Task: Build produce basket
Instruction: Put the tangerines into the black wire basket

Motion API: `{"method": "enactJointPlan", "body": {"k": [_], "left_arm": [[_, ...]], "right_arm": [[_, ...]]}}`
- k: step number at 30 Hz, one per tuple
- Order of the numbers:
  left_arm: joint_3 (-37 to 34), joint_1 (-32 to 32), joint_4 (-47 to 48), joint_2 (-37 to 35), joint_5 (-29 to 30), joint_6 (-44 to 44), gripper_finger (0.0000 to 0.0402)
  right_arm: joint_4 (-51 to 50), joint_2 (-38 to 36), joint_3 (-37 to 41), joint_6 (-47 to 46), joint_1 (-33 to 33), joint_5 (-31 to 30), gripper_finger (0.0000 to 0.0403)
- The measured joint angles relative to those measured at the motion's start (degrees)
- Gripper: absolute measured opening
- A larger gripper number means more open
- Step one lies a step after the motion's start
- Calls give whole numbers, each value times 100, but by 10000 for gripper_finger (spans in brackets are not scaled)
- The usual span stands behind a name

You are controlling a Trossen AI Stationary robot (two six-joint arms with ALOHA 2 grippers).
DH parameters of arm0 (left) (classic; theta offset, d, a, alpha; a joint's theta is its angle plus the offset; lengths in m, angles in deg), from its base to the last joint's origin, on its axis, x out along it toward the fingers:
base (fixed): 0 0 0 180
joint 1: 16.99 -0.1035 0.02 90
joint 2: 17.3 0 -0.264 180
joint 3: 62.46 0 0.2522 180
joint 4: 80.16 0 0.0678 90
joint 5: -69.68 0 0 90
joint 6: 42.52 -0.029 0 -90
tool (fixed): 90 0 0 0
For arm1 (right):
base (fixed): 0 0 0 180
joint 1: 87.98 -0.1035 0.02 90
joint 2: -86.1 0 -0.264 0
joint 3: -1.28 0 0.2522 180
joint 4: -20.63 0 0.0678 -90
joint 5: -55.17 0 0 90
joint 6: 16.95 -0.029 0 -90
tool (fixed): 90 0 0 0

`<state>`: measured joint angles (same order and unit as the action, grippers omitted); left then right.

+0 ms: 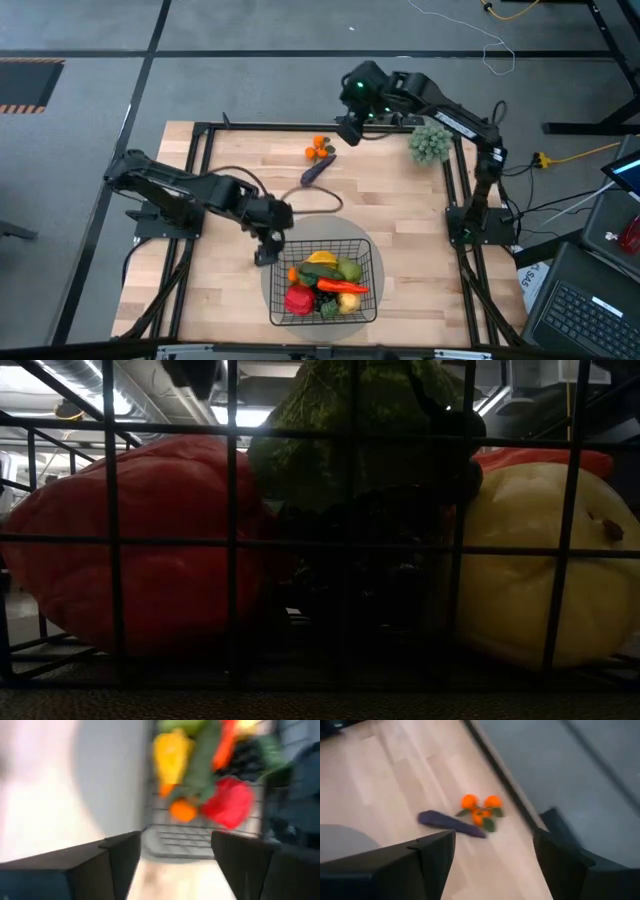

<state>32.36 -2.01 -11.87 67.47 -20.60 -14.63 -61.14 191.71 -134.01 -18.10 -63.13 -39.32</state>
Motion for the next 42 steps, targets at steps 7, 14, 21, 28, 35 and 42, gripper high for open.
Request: {"method": "enactJointPlan", "body": {"k": [7, 14, 21, 28, 35, 42], "left_arm": [[-18, -330, 719, -609, 977, -162, 229], [-3, -463, 302, -734, 1071, -149, 229], [-12, -446, 204, -712, 1138, -148, 229], [-12, -446, 143, -709, 1138, -149, 229], [-12, -448, 21, -708, 1199, -147, 229], [-12, -425, -82, -708, 1203, -295, 229]], "right_arm": [[117, 690, 7, 19, 300, 1018, 255], [198, 884, 7, 144, 316, 1019, 255], [535, 810, 0, 414, 355, 1018, 255], [413, 864, 2, 1582, 548, 1329, 255], [579, 931, 4, 2295, 815, 1807, 255], [1073, 1633, 4, 1381, 875, 1838, 255]]}}
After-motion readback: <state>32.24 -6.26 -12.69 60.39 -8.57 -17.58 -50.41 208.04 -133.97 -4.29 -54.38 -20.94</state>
